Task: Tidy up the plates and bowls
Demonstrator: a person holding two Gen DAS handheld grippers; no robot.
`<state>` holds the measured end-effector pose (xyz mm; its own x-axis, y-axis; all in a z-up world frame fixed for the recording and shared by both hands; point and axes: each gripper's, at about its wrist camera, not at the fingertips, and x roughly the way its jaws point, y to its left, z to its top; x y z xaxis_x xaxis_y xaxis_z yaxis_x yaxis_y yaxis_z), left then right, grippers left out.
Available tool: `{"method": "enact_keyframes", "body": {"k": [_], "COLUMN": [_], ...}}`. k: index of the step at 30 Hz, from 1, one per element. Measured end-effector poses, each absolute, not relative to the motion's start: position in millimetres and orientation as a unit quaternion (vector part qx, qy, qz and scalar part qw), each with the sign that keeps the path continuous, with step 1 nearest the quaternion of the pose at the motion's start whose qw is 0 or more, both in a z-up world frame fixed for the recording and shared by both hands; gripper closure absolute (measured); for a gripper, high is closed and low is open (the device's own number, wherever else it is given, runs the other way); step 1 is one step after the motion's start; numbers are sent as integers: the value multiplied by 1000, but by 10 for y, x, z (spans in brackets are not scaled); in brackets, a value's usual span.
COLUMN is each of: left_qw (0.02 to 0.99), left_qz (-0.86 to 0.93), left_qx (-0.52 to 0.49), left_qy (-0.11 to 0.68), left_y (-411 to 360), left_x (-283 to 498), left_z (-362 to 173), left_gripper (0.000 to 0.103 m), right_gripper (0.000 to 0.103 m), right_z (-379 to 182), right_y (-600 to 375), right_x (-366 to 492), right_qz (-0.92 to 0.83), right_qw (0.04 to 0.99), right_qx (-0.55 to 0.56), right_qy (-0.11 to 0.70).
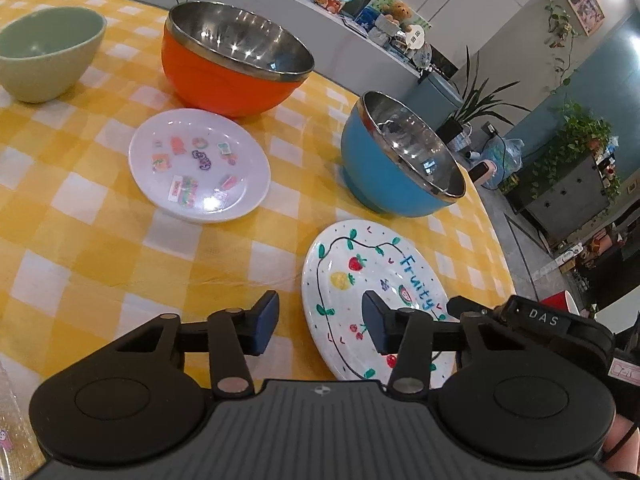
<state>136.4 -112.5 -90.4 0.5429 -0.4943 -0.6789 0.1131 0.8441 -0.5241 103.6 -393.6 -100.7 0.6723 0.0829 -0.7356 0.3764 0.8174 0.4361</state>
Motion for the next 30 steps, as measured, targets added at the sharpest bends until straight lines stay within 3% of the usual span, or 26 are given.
{"method": "enact_keyframes", "body": {"k": [2, 6, 8, 11, 18, 23, 30], "left_qw": [852, 851, 850, 854, 854, 854, 852], "left_qz": [-179, -177, -180, -176, -163, -156, -171], "left_qx": [-213, -211, -209, -198, -199, -214, -215], "left_qy": [444, 446, 449, 449, 451, 448, 446], "left_y": [-1133, -1132, -1143, -1162, -1048, -1008, -1027], "left_x": [1374, 1383, 1393, 1384, 1394, 1417, 1425], "left_z": [-908, -916, -926, -922, -912, -920, -939], "left_gripper": [56, 74, 87, 93, 93, 83, 82], "right_gripper": [72, 92, 93, 93, 94, 89, 89], "right_z": [-1013, -1037, -1063, -1050, -1086, -1086, -1137], "right_y": [-3935, -3935, -3936, -3911, -3929, -3958, -4045], "right_x": [1030, 1029, 1026, 1023, 941, 940, 949], "right_qz": [-85, -75, -66, -65, -37, -33, -23], "right_qw": [869, 865, 859, 862, 838, 833, 824], "right_qx": [286, 294, 310, 301, 343, 358, 382], "right_qy": [395, 400, 402, 403, 422, 419, 418]}}
